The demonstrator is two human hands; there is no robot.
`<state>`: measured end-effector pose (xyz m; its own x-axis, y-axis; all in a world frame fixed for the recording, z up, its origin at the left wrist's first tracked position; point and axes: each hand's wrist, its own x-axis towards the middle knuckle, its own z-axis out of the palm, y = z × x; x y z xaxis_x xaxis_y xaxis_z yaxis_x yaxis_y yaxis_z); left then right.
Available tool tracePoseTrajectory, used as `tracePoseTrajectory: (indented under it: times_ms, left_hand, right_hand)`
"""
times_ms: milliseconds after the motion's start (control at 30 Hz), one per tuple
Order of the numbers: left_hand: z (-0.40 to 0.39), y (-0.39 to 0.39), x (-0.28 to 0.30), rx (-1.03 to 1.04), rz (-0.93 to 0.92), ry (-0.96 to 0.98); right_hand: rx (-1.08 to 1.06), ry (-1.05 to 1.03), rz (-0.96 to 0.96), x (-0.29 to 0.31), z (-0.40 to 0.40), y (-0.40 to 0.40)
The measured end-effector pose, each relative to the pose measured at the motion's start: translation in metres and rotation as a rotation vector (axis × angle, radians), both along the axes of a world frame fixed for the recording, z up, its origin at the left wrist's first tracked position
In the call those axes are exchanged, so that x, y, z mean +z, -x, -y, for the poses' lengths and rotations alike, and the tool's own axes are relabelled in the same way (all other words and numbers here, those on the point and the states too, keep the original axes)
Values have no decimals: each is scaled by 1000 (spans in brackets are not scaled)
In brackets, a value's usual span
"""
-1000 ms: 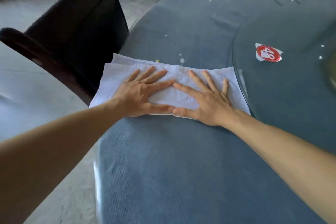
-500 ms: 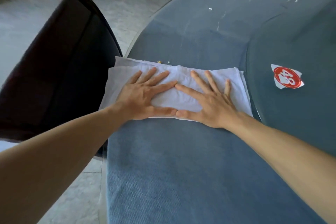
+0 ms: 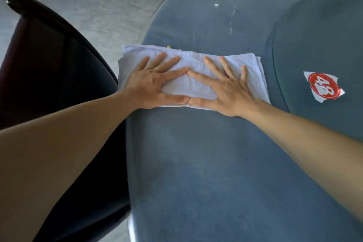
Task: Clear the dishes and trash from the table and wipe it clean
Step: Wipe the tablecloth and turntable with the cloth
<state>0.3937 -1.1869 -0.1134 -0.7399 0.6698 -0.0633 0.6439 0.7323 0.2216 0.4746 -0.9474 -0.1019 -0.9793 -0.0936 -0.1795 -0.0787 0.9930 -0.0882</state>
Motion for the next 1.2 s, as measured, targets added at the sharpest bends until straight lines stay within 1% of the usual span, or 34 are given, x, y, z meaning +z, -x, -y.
tracePoseTrajectory:
  times_ms: [133, 267, 367, 600, 767, 1033, 1200]
  left_hand:
    - [-3, 51, 3, -34, -13, 17]
    - [-11, 104, 5, -89, 45, -4]
    - [-20, 140, 5, -141, 65, 16]
    - [-37, 190, 2, -232, 48, 0]
    - [-53, 224, 4, -304, 38, 32]
    - [-104, 315, 5, -458, -1, 94]
    - [-138, 368, 6, -558, -16, 83]
  right_hand:
    - [-65, -18, -27, -1, 1, 41]
    - [-123, -18, -30, -2, 1, 81]
    - [-180, -18, -41, -5, -1, 102]
    - [-257, -8, -43, -3, -8, 131]
    - [-329, -9, -31, -4, -14, 153]
    - [-497, 28, -3, -3, -37, 216]
    - [-602, 43, -16, -5, -53, 252]
